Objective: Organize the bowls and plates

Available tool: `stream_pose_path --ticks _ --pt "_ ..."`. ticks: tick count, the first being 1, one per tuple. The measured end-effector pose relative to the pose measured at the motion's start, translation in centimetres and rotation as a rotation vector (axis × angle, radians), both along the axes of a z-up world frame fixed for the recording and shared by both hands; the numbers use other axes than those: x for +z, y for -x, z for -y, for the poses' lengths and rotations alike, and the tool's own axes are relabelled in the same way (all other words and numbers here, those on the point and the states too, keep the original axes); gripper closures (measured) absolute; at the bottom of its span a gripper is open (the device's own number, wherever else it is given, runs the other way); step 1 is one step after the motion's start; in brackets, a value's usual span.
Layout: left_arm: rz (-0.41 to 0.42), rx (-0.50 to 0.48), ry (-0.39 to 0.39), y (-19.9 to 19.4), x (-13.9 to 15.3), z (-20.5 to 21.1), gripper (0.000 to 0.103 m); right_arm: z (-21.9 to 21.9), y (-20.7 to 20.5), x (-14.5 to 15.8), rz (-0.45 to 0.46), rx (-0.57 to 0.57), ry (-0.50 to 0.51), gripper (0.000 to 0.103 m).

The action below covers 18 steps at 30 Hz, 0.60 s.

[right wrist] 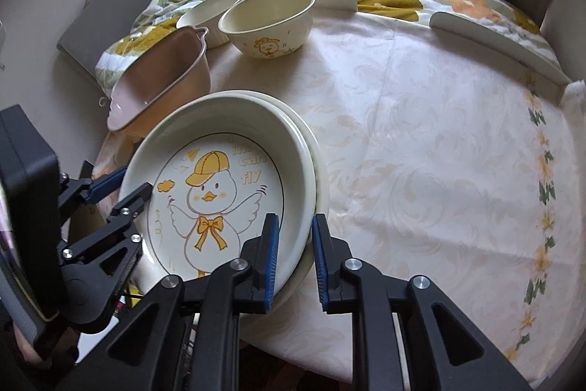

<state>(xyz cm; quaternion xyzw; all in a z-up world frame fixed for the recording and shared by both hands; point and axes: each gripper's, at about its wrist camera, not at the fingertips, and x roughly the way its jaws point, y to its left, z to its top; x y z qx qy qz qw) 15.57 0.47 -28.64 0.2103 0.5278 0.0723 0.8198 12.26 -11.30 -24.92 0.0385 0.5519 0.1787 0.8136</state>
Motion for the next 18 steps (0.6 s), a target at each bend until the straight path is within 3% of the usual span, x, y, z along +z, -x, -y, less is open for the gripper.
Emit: stream_pose_path --ticks 1,3,5,8,12,16,17,18 --pt "-0.001 0.003 -0.004 0.0 0.0 0.1 0.074 0.2 0.1 0.1 0.004 -0.006 -0.006 0.084" --pt "-0.001 0.009 -0.015 -0.1 -0.1 0.3 0.074 0.8 0.3 0.5 0.016 -0.013 -0.028 0.065" --pt "-0.003 0.018 -0.016 -0.2 0.0 0.4 0.074 1.4 0.6 1.0 0.025 -0.020 -0.054 0.054" --pt "-0.020 0.043 0.006 -0.3 0.3 0.2 0.074 2.3 0.8 1.8 0.038 -0.019 -0.072 0.054" --pt "0.038 0.093 0.037 0.8 3.7 -0.3 0.074 3.4 0.9 3.6 0.072 0.009 -0.095 0.054" --pt "0.143 0.196 0.172 2.3 8.9 -2.4 0.074 3.8 0.4 6.3 0.135 0.052 -0.138 0.053" --pt "0.173 0.224 0.214 2.5 10.1 -3.1 0.074 3.7 0.1 7.1 0.159 0.069 -0.153 0.047" --pt "0.202 0.258 0.267 2.8 11.2 -4.0 0.066 3.6 -0.1 7.6 0.173 0.080 -0.160 0.030"
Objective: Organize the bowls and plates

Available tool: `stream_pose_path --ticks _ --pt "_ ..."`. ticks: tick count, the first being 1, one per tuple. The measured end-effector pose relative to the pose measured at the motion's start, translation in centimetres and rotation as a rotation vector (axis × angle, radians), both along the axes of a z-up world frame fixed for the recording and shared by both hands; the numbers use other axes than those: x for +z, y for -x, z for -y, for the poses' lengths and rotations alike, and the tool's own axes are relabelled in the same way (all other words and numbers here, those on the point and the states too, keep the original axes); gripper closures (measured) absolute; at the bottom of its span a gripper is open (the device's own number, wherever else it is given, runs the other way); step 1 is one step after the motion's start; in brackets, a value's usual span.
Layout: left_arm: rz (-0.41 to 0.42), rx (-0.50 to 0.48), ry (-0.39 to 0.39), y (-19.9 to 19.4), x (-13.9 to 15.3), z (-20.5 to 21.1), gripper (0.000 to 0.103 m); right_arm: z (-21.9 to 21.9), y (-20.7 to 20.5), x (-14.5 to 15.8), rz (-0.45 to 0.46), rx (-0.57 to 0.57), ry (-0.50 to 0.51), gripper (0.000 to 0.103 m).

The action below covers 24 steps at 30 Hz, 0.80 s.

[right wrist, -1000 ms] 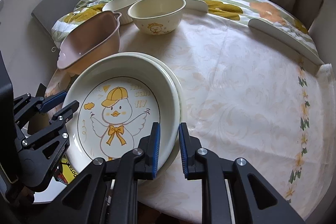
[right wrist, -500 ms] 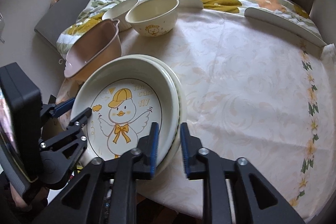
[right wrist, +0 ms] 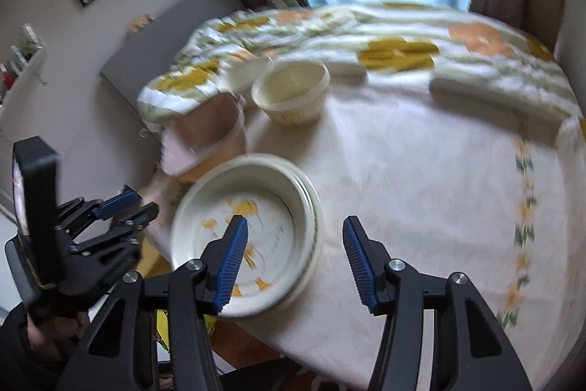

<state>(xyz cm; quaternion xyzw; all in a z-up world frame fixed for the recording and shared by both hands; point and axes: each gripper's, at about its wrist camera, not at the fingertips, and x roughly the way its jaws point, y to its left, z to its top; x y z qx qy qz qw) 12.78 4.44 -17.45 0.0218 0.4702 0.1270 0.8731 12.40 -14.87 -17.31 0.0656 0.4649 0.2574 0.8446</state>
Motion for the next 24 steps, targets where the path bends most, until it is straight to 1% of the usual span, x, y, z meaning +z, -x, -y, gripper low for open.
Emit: stream_pose_path --ticks 1,2,3,4,5,7,9,11,13,16,18,20,21,22,23,24 --pt "0.021 0.027 0.039 0.1 0.7 -0.8 0.036 -0.1 -0.2 0.5 0.018 0.012 -0.009 0.020" --pt "0.041 0.051 0.065 0.2 1.2 -1.4 0.014 -0.4 -0.6 1.1 0.039 0.028 -0.027 0.010" --pt "0.089 0.086 0.087 0.7 1.9 -2.2 0.001 -0.7 -1.0 1.6 0.053 0.042 -0.039 0.009" --pt "0.122 0.109 0.103 1.0 2.5 -2.9 0.001 -1.1 -1.3 1.8 0.060 0.054 -0.043 0.009" --pt "0.132 0.125 0.125 1.0 2.8 -3.5 0.001 -1.7 -2.0 2.2 0.061 0.071 -0.045 0.009" --pt "0.121 0.152 0.164 0.6 3.1 -4.5 0.001 -2.8 -3.1 2.6 0.049 0.107 -0.057 0.009" --pt "0.107 0.191 0.208 0.1 2.8 -5.7 0.001 -4.3 -4.8 2.7 0.013 0.151 -0.038 0.009" --pt "0.092 0.241 0.267 -0.4 2.2 -7.2 0.001 -5.9 -6.7 2.6 -0.032 0.200 -0.025 0.009" --pt "0.079 0.282 0.347 -1.2 1.1 -8.9 0.001 -7.1 -8.2 2.2 -0.064 0.208 -0.029 0.009" --pt "0.045 0.334 0.398 -2.6 -1.0 -10.7 0.001 -9.7 -11.1 0.3 -0.156 0.248 -0.015 0.009" --pt "0.020 0.349 0.435 -3.8 -2.6 -11.4 0.001 -10.8 -12.3 -1.2 -0.202 0.270 -0.012 0.009" --pt "-0.007 0.356 0.450 -4.9 -3.9 -11.8 0.002 -12.2 -13.6 -3.1 -0.250 0.290 0.001 0.009" --pt "-0.023 0.360 0.453 -5.7 -4.8 -12.1 0.004 -12.7 -14.1 -3.9 -0.263 0.296 0.003 0.011" --pt "-0.033 0.363 0.456 -6.2 -5.3 -12.4 0.009 -13.3 -14.6 -4.6 -0.275 0.304 0.001 0.014" --pt "-0.045 0.367 0.461 -6.7 -5.9 -12.6 0.012 -14.0 -15.2 -5.4 -0.291 0.314 0.002 0.021" --pt "-0.064 0.369 0.469 -7.5 -6.7 -13.0 0.017 -14.7 -15.6 -6.1 -0.303 0.323 0.007 0.029"
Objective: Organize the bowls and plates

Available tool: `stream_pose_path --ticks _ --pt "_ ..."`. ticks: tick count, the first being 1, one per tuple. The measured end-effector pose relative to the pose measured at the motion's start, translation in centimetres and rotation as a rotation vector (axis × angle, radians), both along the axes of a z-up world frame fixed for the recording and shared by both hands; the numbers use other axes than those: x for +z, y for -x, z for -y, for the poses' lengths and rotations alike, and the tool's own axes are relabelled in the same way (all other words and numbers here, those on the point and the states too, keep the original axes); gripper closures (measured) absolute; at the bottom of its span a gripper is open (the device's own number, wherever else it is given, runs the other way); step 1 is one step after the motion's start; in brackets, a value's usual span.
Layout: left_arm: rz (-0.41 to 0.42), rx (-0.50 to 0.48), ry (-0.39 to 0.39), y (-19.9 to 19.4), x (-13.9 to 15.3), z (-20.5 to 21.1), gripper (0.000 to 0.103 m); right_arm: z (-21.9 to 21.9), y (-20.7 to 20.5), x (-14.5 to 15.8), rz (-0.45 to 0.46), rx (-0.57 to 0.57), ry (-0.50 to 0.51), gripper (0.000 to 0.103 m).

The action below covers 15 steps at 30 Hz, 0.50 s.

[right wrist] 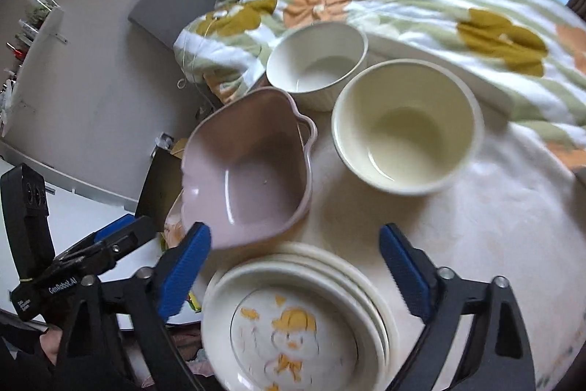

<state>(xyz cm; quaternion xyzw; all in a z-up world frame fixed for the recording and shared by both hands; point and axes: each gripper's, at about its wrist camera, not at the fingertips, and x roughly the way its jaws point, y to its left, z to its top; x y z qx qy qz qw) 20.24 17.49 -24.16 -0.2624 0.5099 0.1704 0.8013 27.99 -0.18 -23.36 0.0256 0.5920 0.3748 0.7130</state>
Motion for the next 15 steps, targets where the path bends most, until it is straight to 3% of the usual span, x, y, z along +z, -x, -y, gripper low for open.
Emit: stream_pose_path --ticks 8,13,15 --pt "-0.071 -0.037 0.041 -3.8 -3.9 -1.1 0.048 -3.3 -1.8 -3.2 -0.013 0.049 0.076 0.056" --pt "-0.084 -0.066 0.047 -4.7 -4.9 -1.2 0.076 -3.9 -1.7 -2.9 0.042 0.070 0.111 0.075" --pt "-0.084 -0.078 0.033 -4.9 -4.8 -1.2 0.078 -4.1 -1.6 -3.2 0.037 0.071 0.120 0.087"
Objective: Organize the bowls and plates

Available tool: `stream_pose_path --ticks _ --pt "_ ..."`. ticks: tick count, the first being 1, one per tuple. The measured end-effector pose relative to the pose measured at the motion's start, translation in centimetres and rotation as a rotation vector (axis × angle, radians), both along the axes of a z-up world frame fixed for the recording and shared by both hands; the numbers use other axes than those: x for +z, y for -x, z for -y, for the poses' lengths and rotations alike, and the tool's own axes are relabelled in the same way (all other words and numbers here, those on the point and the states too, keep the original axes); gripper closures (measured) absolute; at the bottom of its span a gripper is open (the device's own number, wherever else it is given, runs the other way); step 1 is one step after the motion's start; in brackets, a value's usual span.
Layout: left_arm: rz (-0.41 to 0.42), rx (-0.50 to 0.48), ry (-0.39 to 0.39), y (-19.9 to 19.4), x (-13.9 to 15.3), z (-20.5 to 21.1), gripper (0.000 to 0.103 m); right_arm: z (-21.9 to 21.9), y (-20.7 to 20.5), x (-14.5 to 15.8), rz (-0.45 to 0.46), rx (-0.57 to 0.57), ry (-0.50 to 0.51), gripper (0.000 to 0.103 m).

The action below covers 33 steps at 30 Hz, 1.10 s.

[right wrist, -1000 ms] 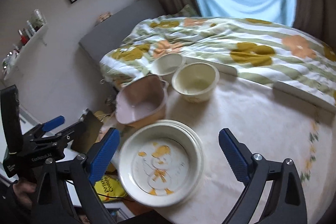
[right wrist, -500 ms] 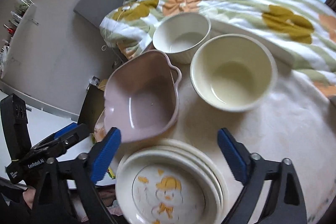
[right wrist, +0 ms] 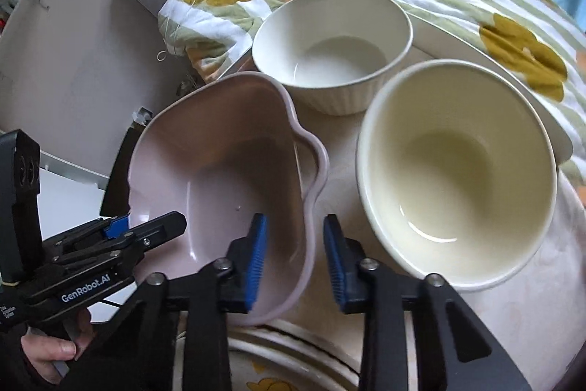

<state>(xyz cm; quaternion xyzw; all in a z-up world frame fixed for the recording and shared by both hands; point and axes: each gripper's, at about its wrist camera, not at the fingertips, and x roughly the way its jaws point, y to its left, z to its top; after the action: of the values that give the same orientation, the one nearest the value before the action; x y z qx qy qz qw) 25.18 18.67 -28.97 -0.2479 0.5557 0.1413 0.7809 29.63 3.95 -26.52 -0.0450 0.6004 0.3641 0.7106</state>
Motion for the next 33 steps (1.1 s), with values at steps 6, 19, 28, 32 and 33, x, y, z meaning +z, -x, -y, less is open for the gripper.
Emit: stream_pose_path --ticks 6,19,28,32,33 --pt "0.011 -0.016 -0.042 -0.1 0.7 -0.2 0.078 0.0 0.6 0.2 0.019 -0.013 -0.008 0.090" --pt "0.138 -0.080 -0.173 2.6 7.7 3.6 0.078 2.9 4.3 5.6 0.159 -0.038 -0.096 0.090" --pt "0.250 -0.330 -0.173 4.4 13.3 15.4 0.078 14.8 9.9 10.7 0.232 -0.277 -0.125 0.090" --pt "0.271 -0.452 -0.137 5.0 13.7 21.3 0.078 21.3 13.4 12.0 0.260 -0.417 -0.097 0.090" --pt "0.274 -0.491 -0.127 5.1 13.7 23.1 0.078 22.7 14.1 12.1 0.262 -0.446 -0.091 0.090"
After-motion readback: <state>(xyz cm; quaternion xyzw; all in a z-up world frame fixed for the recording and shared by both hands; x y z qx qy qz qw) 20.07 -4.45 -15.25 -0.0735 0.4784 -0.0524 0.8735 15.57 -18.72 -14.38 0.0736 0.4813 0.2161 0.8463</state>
